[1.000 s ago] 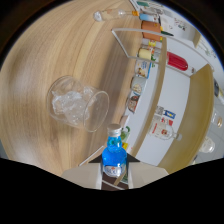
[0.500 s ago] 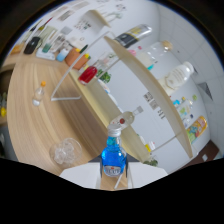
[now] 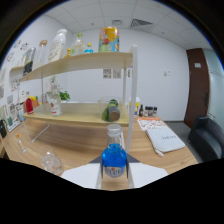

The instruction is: Make me a cup of Mount Fuji.

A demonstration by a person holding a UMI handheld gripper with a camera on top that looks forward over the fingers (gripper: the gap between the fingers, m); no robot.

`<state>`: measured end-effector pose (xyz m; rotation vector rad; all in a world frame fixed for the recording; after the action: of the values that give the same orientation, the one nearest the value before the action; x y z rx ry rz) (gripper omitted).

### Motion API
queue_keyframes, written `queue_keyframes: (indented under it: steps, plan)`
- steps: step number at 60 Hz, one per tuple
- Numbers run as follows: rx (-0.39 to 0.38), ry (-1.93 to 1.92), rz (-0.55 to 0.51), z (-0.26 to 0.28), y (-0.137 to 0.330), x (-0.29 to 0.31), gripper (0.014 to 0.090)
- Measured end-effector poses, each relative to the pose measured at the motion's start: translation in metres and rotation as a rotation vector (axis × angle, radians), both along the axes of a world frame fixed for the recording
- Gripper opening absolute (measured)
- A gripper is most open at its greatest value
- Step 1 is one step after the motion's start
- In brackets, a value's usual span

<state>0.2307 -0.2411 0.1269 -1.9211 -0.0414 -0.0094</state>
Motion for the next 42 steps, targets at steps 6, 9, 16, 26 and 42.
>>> queue_keyframes:
  steps: [6, 9, 16, 26, 42]
  plan:
    - [-0.060, 0.020, -0.032, -0.035, 0.003, 0.021, 0.0347]
    - [-0.090, 0.037, -0.045, -0.049, 0.005, 0.028, 0.0348]
    - [-0.146, 0.049, -0.055, -0.076, 0.009, 0.039, 0.0347]
    - [-0.214, 0.067, -0.034, -0.100, 0.014, 0.037, 0.0350]
    - [-0.269, 0.076, -0.014, -0.112, 0.018, 0.035, 0.0359]
